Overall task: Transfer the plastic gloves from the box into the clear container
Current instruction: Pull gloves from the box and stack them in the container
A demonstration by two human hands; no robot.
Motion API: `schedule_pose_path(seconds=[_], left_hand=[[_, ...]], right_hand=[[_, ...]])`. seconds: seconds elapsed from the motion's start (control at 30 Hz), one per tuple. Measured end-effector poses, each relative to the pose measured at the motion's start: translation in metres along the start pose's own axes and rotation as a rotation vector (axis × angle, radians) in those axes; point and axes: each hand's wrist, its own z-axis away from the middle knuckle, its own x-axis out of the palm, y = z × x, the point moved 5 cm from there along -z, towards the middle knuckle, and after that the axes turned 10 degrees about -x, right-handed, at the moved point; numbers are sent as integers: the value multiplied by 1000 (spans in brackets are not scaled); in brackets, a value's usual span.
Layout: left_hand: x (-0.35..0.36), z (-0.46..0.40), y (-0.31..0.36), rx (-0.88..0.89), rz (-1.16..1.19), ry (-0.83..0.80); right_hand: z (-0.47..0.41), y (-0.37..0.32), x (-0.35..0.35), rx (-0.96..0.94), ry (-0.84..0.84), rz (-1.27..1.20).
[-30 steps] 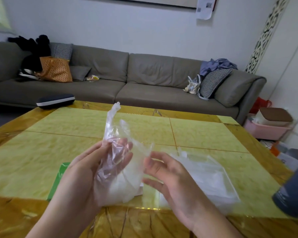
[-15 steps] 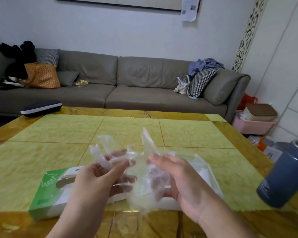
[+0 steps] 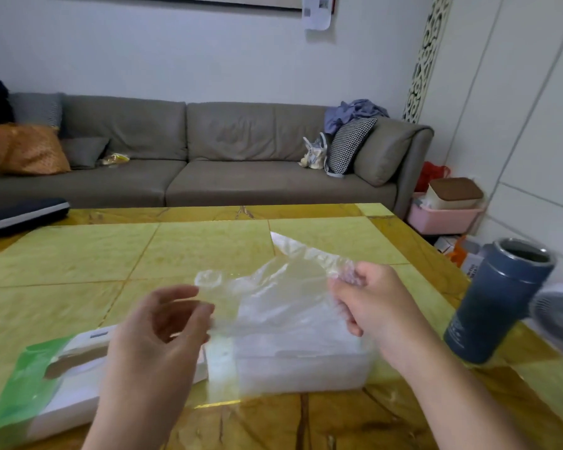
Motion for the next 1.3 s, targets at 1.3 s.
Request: schedule_pose_path(seconds=[1.3], left_hand=[[123, -17, -10, 190, -1398, -383]], right_hand=[[8, 13, 46, -125, -512, 1003]])
